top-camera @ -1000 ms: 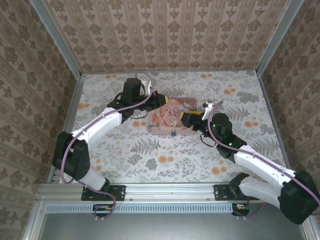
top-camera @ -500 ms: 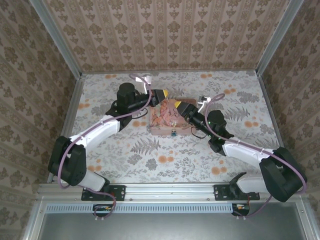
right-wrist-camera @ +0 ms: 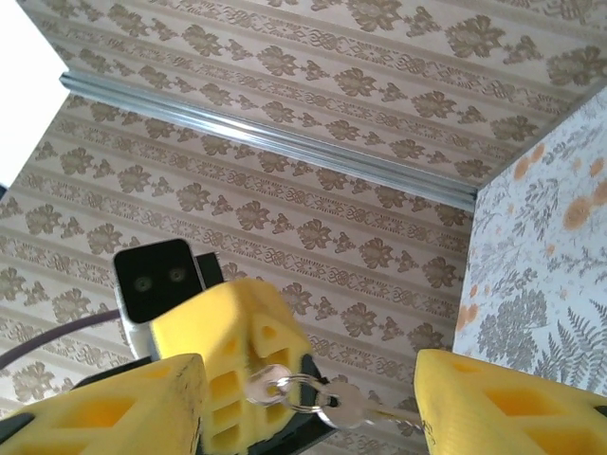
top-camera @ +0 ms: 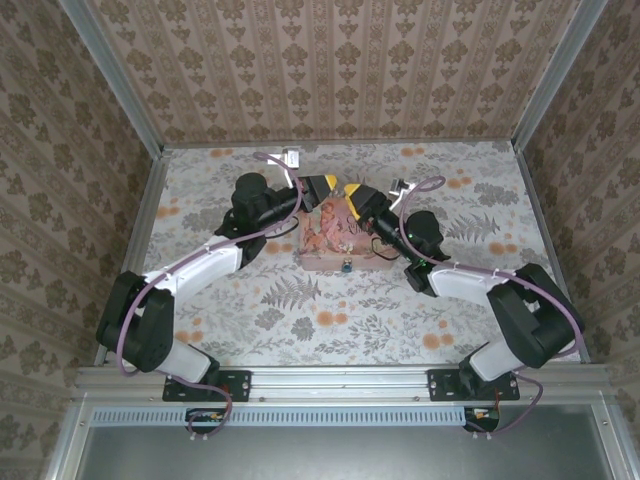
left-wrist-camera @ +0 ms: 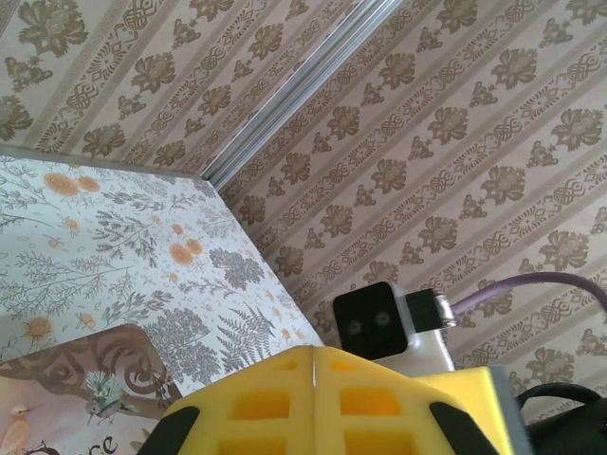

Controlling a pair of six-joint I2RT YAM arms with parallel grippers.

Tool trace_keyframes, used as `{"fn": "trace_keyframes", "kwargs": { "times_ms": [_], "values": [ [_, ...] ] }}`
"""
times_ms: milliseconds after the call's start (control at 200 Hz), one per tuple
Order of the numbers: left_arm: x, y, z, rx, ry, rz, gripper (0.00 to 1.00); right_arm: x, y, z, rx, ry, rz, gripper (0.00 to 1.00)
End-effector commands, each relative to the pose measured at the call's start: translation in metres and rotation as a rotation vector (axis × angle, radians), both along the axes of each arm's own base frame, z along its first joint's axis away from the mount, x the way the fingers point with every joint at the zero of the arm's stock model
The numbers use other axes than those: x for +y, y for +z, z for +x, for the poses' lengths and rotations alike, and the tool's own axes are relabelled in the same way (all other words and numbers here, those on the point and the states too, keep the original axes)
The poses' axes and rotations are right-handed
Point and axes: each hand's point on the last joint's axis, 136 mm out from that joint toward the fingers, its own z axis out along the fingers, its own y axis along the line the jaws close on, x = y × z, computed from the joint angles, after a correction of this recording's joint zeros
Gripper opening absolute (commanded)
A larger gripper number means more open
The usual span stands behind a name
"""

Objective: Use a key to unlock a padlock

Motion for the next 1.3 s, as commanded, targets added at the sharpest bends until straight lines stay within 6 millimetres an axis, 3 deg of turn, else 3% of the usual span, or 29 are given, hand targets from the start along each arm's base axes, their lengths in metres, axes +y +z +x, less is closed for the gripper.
{"fn": "trace_keyframes", "kwargs": {
  "times_ms": [0, 565, 895, 1135, 1290],
  "values": [
    [0.000, 0.012, -0.004, -0.029, 0.001, -0.038, 0.00, -0.001, 0.027, 0.001, -0.058, 0.014, 0.096, 0.62],
    [-0.004, 0.007, -0.003, -0.023, -0.005, -0.039, 0.00, 0.013, 0.031, 0.006, -0.042, 0.089, 0.156, 0.57],
    [-0.005, 0.006, -0.002, -0.022, -0.004, -0.038, 0.00, 0.016, 0.024, 0.007, -0.022, 0.097, 0.163, 0.35],
    [-0.006, 0.003, -0.002, -0.019, -0.008, -0.034, 0.00, 0.019, 0.029, 0.007, -0.029, 0.110, 0.170, 0.30],
    [-0.007, -0.001, -0.001, -0.012, -0.008, -0.031, 0.00, 0.020, 0.030, 0.007, -0.029, 0.118, 0.176, 0.17]
  ]
}}
